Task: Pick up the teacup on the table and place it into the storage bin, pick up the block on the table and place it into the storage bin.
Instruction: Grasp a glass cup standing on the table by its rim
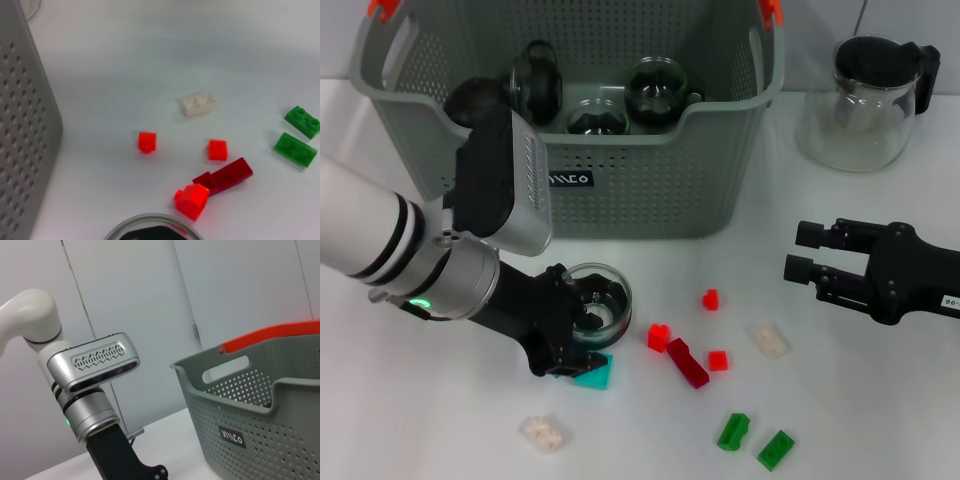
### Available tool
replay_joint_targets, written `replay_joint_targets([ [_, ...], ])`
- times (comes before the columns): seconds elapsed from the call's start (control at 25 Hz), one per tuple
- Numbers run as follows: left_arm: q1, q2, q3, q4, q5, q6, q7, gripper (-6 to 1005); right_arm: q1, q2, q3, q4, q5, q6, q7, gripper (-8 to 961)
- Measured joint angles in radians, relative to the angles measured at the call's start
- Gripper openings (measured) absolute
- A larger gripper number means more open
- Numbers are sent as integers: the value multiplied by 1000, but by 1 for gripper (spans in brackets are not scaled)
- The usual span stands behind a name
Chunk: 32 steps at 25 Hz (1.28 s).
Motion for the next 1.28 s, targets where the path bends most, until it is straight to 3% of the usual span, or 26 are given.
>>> replay_joint_targets([
  [1.0,-30,2,35,-67,10,-99,-13,383,0,0,2,3,0,2,-4,551],
  [1.2,-39,2,39,-71,32,-94,-30,180,0,0,2,4,0,1,-6,550],
  [1.28,-40,2,39,-67,32,-80,-29,155,0,-1,2,4,0,1,-7,550],
])
